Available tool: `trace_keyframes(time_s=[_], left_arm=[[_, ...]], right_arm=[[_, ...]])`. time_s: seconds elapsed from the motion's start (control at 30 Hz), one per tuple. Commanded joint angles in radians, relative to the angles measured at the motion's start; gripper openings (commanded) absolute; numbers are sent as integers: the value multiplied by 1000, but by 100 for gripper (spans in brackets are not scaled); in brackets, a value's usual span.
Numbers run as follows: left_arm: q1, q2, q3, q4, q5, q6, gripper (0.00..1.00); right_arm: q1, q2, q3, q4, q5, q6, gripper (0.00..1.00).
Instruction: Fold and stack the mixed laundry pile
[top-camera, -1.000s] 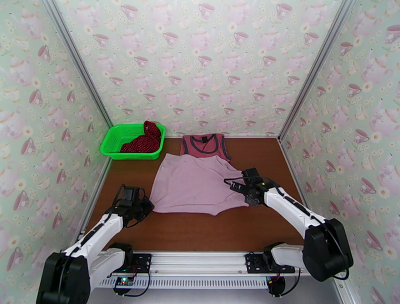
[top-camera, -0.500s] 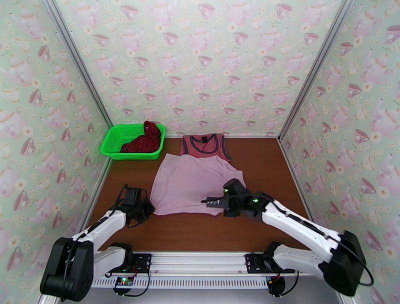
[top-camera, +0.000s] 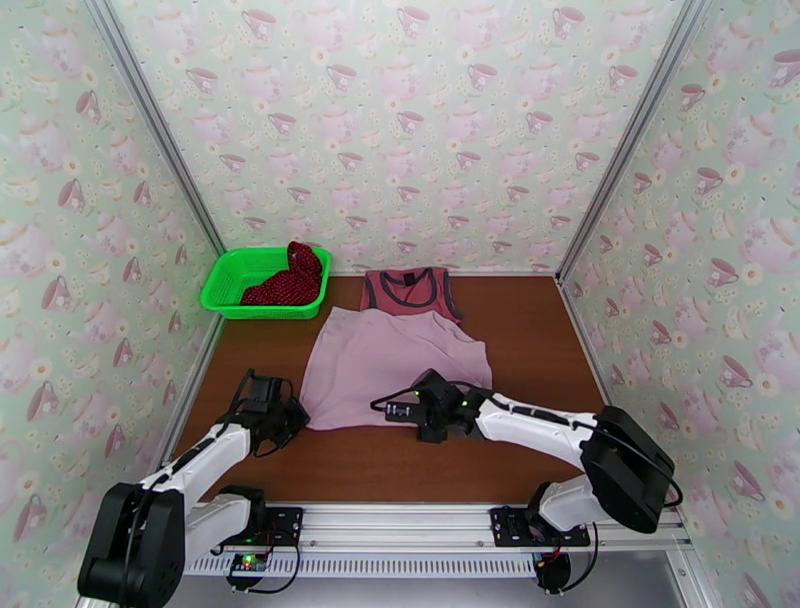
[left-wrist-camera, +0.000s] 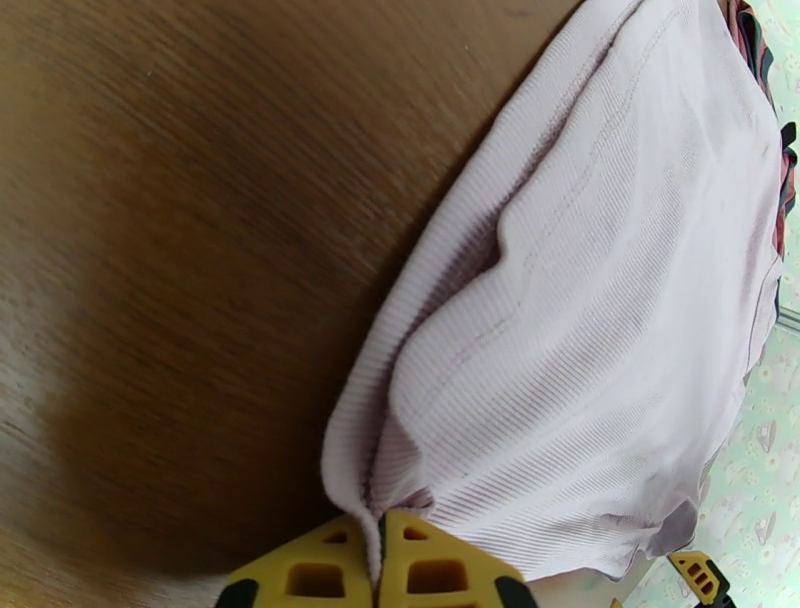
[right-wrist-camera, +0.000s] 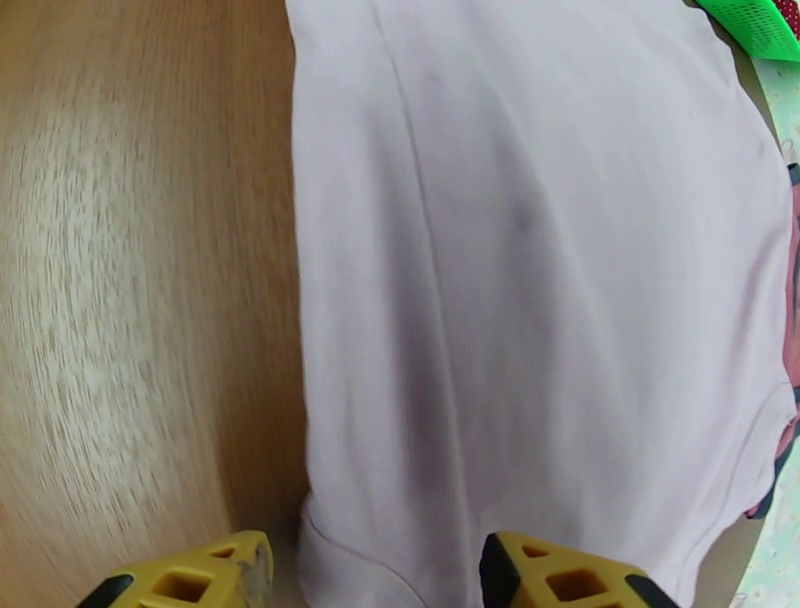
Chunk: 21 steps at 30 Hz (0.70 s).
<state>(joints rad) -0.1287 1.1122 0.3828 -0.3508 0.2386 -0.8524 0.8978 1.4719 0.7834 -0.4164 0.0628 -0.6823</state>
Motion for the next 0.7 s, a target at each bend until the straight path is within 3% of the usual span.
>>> trace_keyframes(time_s=[0.0,0.2,0.43,0.67], left_arm=[[-5,1,-1,-4,-8,19,0],[-3,4,4,-4,-11,23,0],[-3,-1,7,-14,-2,15,0],[-5,-129,-17,-124,-30,-22,0]], right_arm=[[14,38,-20,25,-4,63,58],[19,135,-8,21,41,82,49],[31,189,6,-41,58,48,0],[96,96,32,-261,-34,-65,0]])
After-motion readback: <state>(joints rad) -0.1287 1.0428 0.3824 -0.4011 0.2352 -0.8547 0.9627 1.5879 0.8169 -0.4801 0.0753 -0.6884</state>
